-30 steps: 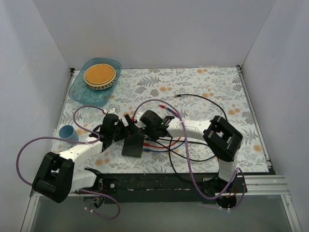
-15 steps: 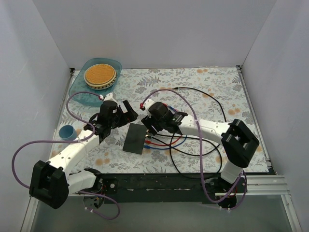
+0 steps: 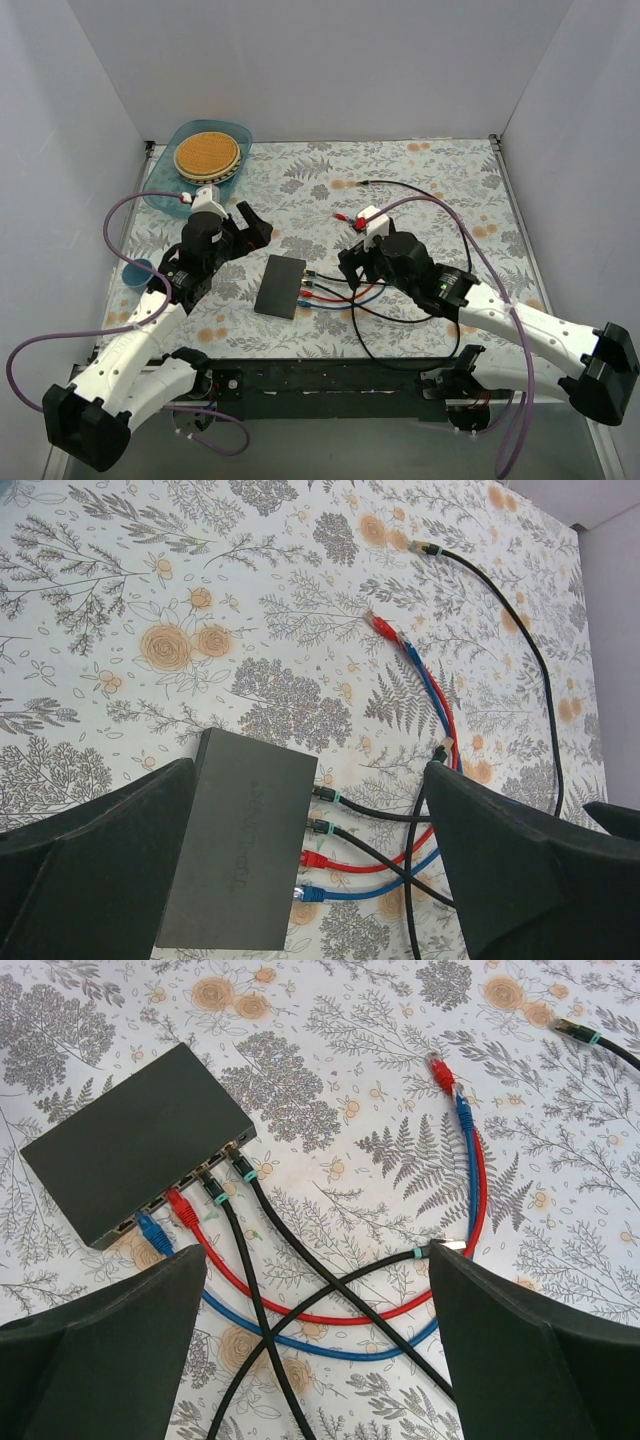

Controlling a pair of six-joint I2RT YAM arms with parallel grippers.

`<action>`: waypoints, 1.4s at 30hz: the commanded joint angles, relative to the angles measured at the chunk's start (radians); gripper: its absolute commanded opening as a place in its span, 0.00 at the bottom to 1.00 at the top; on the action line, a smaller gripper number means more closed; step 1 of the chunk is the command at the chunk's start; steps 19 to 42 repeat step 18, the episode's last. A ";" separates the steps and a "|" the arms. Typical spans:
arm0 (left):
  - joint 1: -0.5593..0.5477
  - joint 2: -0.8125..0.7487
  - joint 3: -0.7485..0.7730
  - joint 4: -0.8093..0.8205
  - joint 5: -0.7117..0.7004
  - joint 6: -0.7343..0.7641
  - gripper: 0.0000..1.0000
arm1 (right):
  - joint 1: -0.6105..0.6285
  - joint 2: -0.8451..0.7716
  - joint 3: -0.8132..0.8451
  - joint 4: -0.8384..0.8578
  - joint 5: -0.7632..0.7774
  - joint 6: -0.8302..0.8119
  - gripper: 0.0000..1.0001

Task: Insert the plug into the switch port

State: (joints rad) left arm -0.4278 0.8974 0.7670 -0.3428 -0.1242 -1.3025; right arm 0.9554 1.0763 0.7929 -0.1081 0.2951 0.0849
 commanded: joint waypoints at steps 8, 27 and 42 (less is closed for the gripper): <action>-0.002 0.008 -0.015 -0.009 -0.043 -0.029 0.98 | -0.001 -0.168 -0.142 0.073 0.018 0.042 0.99; -0.002 -0.086 -0.078 0.062 0.011 0.014 0.98 | -0.001 -0.289 -0.239 0.056 0.067 0.076 0.99; -0.002 -0.086 -0.078 0.062 0.011 0.014 0.98 | -0.001 -0.289 -0.239 0.056 0.067 0.076 0.99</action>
